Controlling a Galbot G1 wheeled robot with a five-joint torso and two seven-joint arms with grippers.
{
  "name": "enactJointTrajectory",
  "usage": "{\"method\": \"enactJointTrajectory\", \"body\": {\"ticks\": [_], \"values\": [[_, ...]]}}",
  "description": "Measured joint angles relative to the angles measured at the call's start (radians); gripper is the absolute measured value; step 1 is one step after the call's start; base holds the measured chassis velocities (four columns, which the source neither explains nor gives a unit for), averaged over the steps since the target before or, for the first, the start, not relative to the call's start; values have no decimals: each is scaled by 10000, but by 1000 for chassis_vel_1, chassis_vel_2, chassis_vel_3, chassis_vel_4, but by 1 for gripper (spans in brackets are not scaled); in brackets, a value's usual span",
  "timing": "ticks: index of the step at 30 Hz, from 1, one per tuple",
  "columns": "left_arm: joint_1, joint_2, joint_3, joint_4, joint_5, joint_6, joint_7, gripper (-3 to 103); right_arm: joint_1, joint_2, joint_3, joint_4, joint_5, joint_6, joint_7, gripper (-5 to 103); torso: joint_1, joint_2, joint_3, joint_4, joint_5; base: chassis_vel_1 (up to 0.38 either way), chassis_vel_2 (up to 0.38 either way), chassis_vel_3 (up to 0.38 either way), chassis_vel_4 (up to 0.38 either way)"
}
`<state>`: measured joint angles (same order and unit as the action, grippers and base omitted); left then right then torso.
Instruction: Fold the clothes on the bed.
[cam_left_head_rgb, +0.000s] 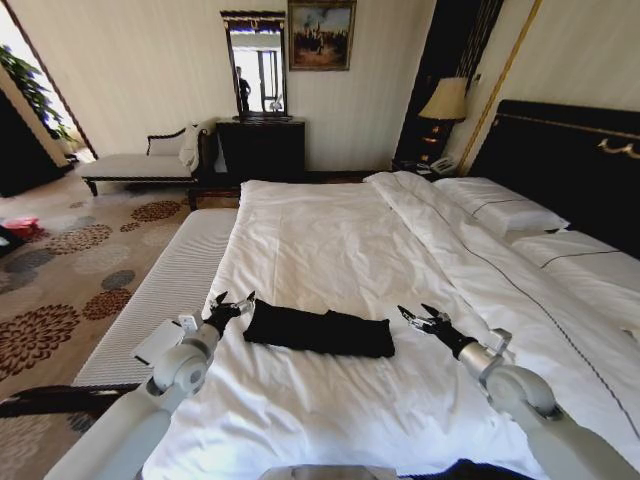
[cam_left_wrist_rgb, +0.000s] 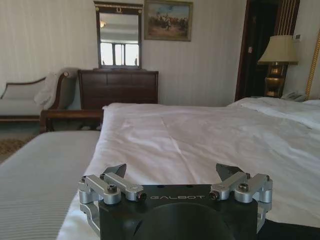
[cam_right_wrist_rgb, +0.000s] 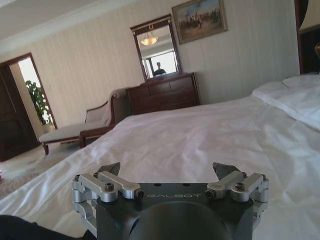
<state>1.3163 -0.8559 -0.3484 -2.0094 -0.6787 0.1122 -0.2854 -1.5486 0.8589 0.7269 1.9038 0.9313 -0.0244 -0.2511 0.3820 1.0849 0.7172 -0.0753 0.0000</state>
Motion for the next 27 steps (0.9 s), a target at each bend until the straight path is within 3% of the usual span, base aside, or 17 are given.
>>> {"method": "enactJointTrajectory", "body": {"ticks": [1,2,4,7,9,11,20,24,27], "values": [[387,-61,-219,-36,552,-343,65,100,-46,173,63,104,-39,297,15,100,0,1,0,0,1,0,0,0,0],[387,-61,-219,-36,552,-343,65,100,-46,173,63,104,-39,297,15,100,0,1,0,0,1,0,0,0,0],[1349,-254,-777,-288,1224,-876,298,101,-202,528,215,246,-696,983,110,100,-1,0,0,5,-3,0,0,0,0],[2386,-540,-1438,-727,1702,-1407,724,99,-530,814,311,348,-1483,1456,178,100,-2,1,-1,1,-1,0,0,0,0],[2552,-597,-1546,-792,1780,-1498,799,96,-601,863,315,371,-1547,1511,187,100,-1,1,-1,0,0,0,0,0,0],[3281,-896,-2029,-1079,2030,-1890,1127,100,-851,1015,329,472,-1592,1619,215,100,-1,1,-1,0,2,0,0,0,0],[4920,-1731,-3076,-1243,2193,-2652,1873,100,-1414,1051,430,697,-194,889,320,100,-1,1,-1,1,2,0,0,0,0],[5281,-1921,-3376,-1116,2019,-2862,2140,100,-1543,901,257,984,1765,-221,335,100,-2,2,0,2,0,0,0,0,0],[5284,-1923,-3380,-1109,2004,-2863,2145,100,-1548,835,192,1034,2136,-457,332,100,-2,1,0,1,0,0,0,0,0]]}}
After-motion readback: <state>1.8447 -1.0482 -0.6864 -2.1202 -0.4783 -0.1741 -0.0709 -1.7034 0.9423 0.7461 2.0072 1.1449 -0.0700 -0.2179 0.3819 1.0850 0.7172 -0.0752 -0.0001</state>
